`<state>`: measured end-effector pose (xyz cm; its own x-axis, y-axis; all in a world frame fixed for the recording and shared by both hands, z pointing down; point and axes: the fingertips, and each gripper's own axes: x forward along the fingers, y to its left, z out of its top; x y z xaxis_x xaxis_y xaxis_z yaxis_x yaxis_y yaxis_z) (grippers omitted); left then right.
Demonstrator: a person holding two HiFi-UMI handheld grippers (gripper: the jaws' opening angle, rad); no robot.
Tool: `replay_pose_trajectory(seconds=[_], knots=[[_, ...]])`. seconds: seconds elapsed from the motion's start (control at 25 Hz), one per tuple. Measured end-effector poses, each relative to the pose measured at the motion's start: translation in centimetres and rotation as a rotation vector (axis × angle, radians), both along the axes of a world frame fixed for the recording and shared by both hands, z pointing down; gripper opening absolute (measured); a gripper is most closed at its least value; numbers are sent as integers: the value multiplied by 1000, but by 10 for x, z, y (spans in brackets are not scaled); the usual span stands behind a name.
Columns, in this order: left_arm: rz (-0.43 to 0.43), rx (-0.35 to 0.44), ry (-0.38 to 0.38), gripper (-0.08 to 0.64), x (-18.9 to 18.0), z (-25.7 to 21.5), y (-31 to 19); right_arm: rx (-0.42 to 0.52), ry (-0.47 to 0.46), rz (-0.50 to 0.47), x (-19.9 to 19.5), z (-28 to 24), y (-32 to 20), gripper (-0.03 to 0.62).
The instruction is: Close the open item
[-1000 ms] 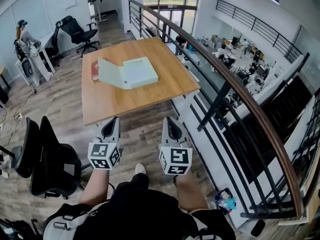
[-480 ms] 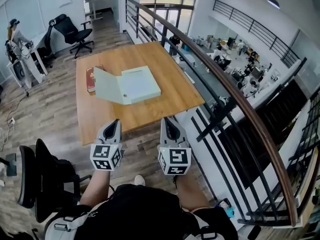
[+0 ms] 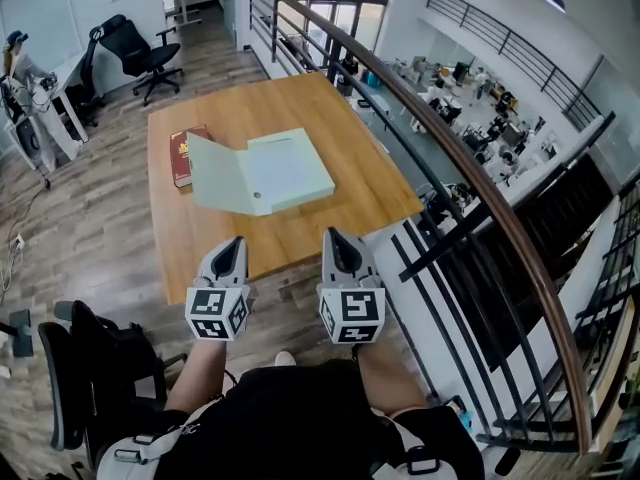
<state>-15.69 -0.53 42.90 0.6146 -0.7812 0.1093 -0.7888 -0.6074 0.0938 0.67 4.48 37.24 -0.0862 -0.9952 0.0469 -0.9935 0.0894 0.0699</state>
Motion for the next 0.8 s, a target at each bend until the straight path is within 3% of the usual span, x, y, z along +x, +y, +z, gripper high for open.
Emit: replay_pose_trajectory(seconds=[0.4,0.8], knots=[[-33,-24,-4,-2,-17,18,-25,-10,-11,-4,2,19,-30,3],[-94,-15,-42,-2,-2,19,-64,8,-62,-52,28,32,-83,3]])
